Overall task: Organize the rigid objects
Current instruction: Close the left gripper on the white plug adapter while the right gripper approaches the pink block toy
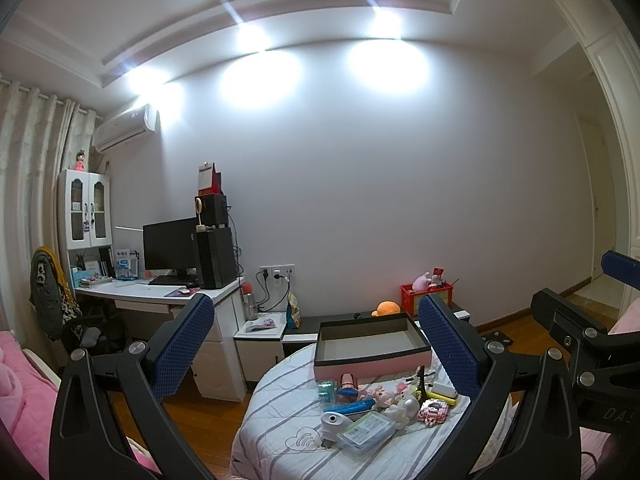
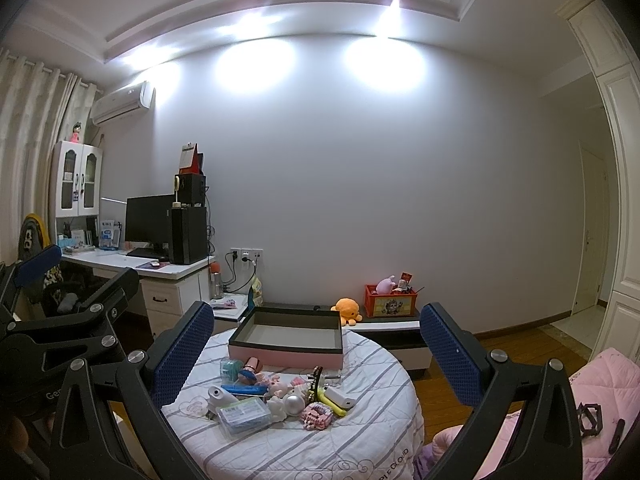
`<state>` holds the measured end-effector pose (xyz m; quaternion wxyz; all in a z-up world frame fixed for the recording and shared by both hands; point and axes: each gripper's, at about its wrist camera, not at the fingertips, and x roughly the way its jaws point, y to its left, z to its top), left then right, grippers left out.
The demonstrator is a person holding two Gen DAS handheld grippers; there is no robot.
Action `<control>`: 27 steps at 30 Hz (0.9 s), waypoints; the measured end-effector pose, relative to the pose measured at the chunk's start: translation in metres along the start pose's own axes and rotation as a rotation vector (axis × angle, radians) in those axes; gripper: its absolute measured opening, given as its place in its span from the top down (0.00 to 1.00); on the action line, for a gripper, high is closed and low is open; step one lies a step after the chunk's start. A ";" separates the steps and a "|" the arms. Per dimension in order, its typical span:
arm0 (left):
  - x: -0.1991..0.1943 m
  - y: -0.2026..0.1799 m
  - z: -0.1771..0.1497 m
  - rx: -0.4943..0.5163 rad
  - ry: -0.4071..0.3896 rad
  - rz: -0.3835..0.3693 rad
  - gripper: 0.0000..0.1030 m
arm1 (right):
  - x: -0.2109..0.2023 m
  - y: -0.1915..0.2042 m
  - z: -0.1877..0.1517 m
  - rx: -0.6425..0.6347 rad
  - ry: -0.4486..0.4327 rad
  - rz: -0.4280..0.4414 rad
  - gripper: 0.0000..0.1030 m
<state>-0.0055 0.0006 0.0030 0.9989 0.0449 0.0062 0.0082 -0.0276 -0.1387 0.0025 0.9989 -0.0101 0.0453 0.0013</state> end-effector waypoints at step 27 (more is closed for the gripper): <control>0.171 -0.020 -0.215 0.068 0.522 -0.146 0.00 | 0.175 -0.022 -0.183 0.012 0.441 0.026 0.00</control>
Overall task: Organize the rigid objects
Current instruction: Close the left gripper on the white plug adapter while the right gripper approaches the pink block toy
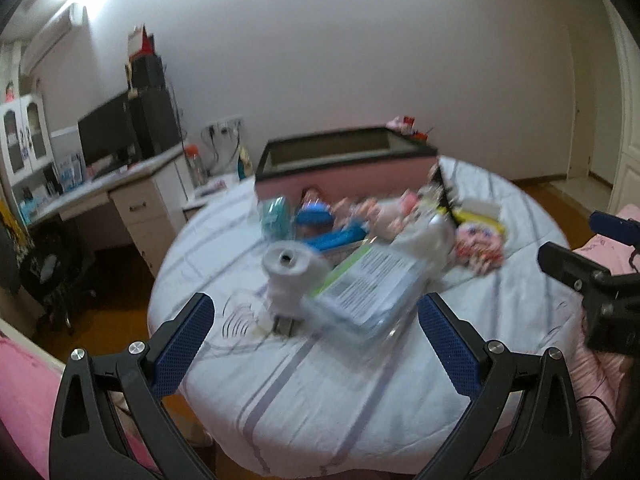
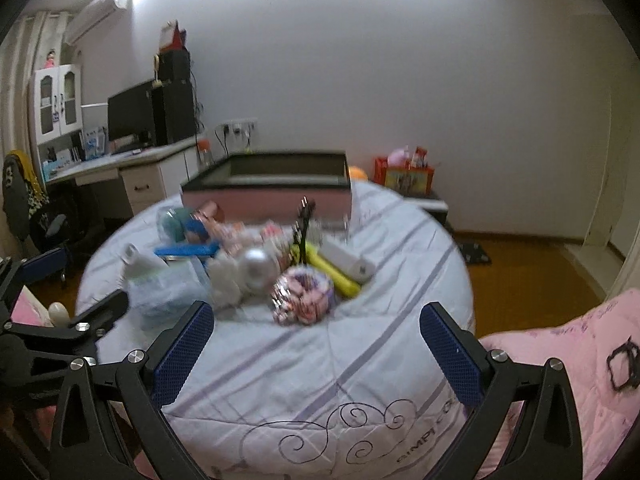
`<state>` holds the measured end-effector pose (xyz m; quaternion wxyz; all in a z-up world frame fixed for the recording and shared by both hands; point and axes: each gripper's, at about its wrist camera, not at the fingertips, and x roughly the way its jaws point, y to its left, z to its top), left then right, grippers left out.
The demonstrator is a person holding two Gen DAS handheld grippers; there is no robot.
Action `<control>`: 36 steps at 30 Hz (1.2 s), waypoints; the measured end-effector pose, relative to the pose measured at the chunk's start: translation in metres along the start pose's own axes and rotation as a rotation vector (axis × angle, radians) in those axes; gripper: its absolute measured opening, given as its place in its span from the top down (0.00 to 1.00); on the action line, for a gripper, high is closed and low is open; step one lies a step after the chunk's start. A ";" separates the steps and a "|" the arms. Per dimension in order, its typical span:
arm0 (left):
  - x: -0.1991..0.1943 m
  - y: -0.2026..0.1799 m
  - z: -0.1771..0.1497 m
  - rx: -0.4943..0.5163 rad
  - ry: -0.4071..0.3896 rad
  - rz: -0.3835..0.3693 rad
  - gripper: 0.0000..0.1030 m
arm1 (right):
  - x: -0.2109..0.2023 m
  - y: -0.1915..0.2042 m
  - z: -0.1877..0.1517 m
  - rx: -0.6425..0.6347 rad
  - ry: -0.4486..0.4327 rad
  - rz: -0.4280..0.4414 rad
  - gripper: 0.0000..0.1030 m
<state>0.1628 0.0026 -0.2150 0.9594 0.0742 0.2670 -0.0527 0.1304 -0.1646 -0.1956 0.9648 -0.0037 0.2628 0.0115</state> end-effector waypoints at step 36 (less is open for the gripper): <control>0.117 0.033 0.009 -0.085 0.236 -0.069 0.02 | 0.101 -0.031 -0.002 0.039 0.202 0.008 0.00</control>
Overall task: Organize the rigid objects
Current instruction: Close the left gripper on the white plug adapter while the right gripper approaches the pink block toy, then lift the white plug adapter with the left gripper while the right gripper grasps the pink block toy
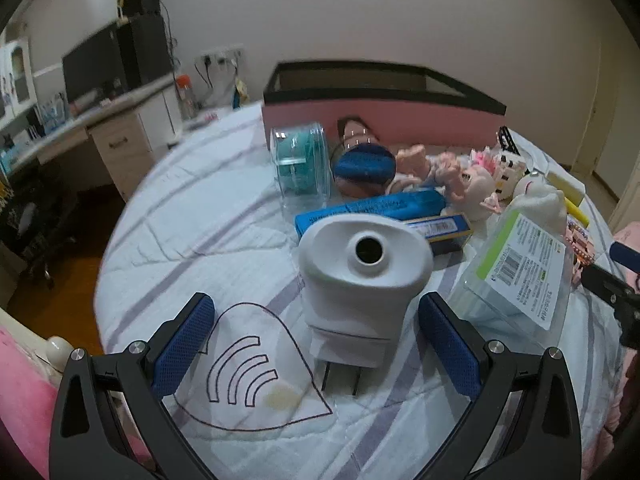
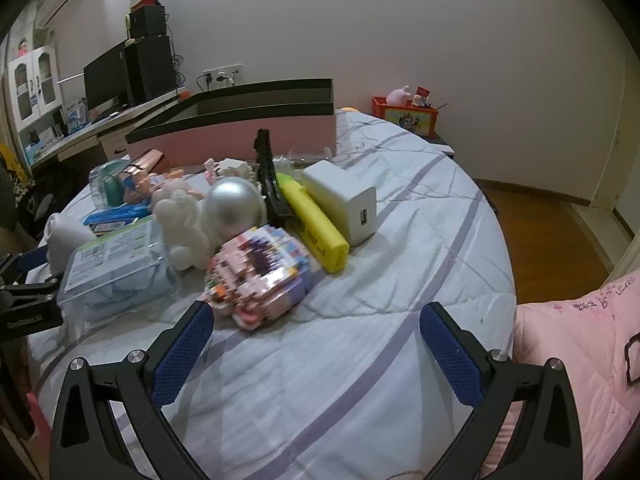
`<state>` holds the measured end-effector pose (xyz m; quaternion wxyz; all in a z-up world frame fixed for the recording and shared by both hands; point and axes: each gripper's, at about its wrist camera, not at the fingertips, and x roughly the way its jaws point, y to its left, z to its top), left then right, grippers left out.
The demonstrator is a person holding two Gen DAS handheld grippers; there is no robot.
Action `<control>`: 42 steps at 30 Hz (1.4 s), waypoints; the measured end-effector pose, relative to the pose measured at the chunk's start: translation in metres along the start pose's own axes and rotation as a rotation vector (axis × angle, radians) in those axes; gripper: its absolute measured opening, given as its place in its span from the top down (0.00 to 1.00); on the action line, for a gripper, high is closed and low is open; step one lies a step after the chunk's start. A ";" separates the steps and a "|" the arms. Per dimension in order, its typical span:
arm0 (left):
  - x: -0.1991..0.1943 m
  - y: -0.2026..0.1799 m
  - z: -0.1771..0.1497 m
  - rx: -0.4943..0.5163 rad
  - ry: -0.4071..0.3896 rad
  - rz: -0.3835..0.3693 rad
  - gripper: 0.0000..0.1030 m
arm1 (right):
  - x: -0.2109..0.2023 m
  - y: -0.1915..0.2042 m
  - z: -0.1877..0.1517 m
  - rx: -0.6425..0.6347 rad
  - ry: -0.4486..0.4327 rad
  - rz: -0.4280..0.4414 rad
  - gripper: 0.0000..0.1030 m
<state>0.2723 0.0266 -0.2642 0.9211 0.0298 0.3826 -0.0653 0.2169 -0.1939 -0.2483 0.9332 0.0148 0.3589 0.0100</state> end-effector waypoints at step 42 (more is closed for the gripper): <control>-0.040 0.003 0.004 -0.003 -0.105 -0.087 0.46 | -0.011 0.020 0.019 -0.028 -0.009 0.081 0.40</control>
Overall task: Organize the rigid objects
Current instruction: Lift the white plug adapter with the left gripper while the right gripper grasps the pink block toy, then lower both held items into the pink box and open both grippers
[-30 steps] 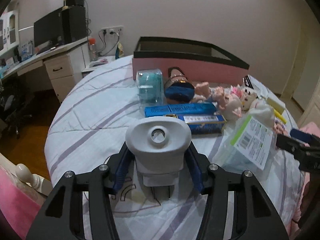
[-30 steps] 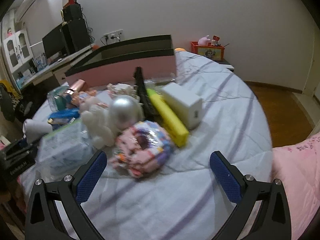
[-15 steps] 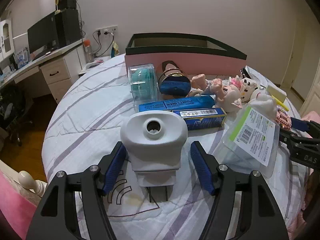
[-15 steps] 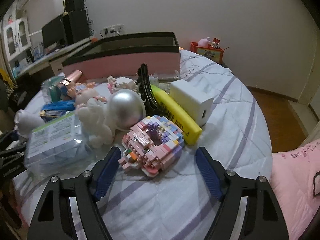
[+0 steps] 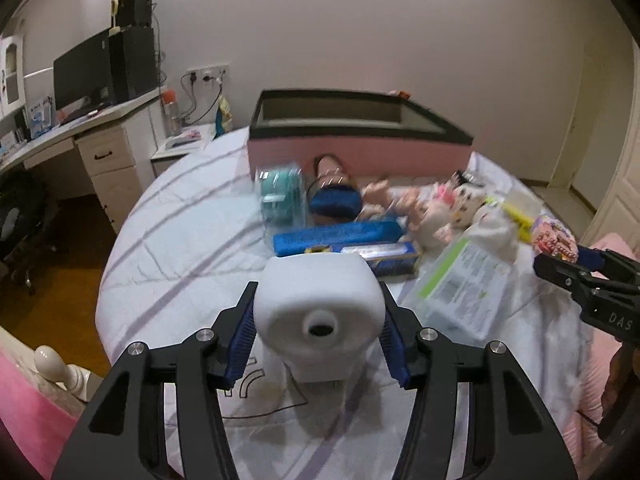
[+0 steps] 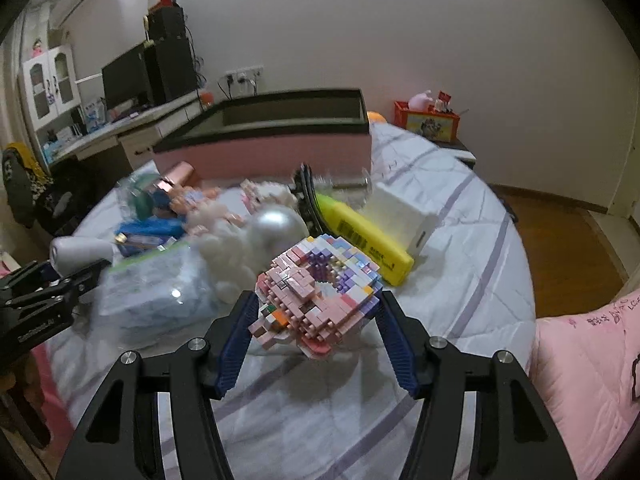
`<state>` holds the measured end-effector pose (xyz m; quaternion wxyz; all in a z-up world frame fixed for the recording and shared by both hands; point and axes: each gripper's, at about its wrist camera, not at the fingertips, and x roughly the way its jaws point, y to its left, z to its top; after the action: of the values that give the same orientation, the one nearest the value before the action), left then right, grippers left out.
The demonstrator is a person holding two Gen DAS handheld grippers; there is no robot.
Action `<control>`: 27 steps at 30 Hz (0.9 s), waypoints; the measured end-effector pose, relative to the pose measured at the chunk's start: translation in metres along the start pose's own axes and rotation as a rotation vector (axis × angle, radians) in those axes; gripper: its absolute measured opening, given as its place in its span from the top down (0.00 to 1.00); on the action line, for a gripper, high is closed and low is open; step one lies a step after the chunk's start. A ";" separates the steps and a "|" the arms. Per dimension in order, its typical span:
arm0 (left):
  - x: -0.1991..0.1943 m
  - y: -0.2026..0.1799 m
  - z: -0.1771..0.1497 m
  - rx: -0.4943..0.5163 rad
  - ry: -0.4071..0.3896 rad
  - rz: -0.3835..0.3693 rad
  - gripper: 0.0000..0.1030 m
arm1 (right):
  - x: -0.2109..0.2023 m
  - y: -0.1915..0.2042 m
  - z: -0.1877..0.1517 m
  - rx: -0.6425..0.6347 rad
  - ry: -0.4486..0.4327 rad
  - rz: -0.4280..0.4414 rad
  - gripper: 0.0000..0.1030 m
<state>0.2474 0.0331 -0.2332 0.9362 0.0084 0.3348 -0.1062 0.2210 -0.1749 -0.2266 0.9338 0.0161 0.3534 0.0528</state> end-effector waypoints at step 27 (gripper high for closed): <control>-0.012 -0.035 0.116 0.089 -0.160 0.012 0.48 | 0.006 0.023 0.110 -0.067 -0.139 0.138 0.40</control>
<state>0.3037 -0.0091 -0.1335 0.9593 0.0437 0.2538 -0.1158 0.2966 -0.1506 -0.1466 0.9502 0.0125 0.2840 0.1275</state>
